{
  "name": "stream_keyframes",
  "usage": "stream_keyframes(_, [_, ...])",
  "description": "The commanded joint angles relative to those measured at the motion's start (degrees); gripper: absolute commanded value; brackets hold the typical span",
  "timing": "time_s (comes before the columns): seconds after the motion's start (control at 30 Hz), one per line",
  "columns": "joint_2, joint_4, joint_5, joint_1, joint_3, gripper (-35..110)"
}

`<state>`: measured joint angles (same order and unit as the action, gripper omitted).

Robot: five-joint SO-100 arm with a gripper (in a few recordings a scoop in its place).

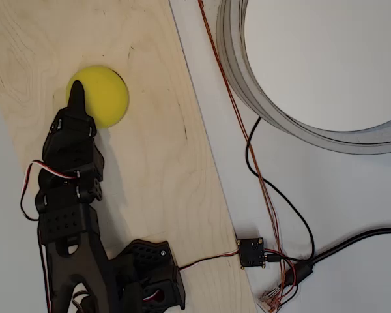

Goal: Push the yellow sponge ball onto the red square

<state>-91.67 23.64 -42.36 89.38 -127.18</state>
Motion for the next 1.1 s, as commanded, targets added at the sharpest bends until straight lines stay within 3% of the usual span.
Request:
stream_keyframes(0.0, [-2.5,-0.1,-0.9,0.2,0.2,24])
stream_keyframes(0.3, [-8.8,0.0,-0.8,-1.5,-1.1,25])
stream_keyframes(0.53, [-15.2,-0.2,5.8,-0.4,2.1,26])
stream_keyframes(0.83, [-21.3,-14.9,25.9,3.3,0.9,27])
stream_keyframes(1.07, [-22.5,-27.4,34.0,3.3,-2.0,34])
